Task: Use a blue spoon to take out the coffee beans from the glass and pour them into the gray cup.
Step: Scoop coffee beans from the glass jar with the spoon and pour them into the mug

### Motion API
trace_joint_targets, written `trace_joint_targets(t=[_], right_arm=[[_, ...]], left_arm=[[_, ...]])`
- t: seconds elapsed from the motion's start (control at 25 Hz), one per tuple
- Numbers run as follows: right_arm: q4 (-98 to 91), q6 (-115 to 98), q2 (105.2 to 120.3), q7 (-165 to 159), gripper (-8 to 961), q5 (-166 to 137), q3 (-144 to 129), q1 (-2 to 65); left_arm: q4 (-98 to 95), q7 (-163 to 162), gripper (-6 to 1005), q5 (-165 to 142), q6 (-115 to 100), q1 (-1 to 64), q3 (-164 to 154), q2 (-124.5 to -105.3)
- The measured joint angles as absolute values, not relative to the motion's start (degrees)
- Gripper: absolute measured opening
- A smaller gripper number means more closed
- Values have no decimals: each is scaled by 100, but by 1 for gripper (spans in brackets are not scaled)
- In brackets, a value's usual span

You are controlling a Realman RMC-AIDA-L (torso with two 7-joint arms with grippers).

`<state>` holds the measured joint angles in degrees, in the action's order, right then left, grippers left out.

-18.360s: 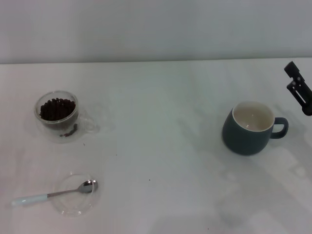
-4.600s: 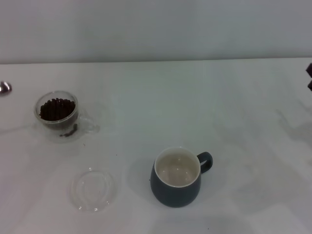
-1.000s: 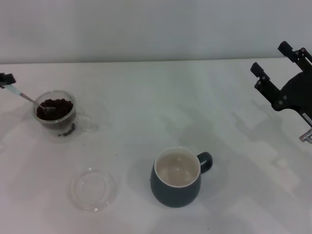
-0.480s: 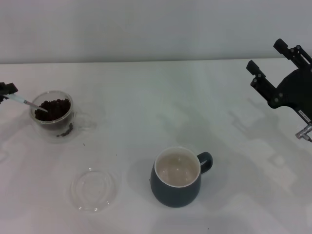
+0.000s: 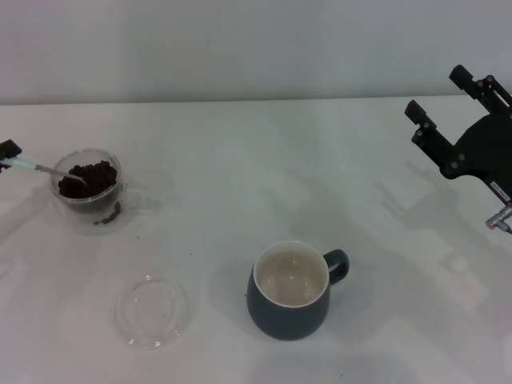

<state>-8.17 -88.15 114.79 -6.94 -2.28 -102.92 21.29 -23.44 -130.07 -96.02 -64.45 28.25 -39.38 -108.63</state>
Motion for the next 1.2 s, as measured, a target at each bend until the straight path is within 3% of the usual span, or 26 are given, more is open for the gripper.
trace_joint_targets(t=[0.32, 1.2], right_arm=[[-803, -8815, 11485, -694, 699, -228, -10292, 2141], [-818, -8751, 11487, -694, 700, -238, -10292, 2145]], left_arm=[[-2337, -12888, 132, -9234, -6470, 2503, -3930, -10996], [-2328, -12304, 133, -8447, -6900, 2208, -3929, -11072]])
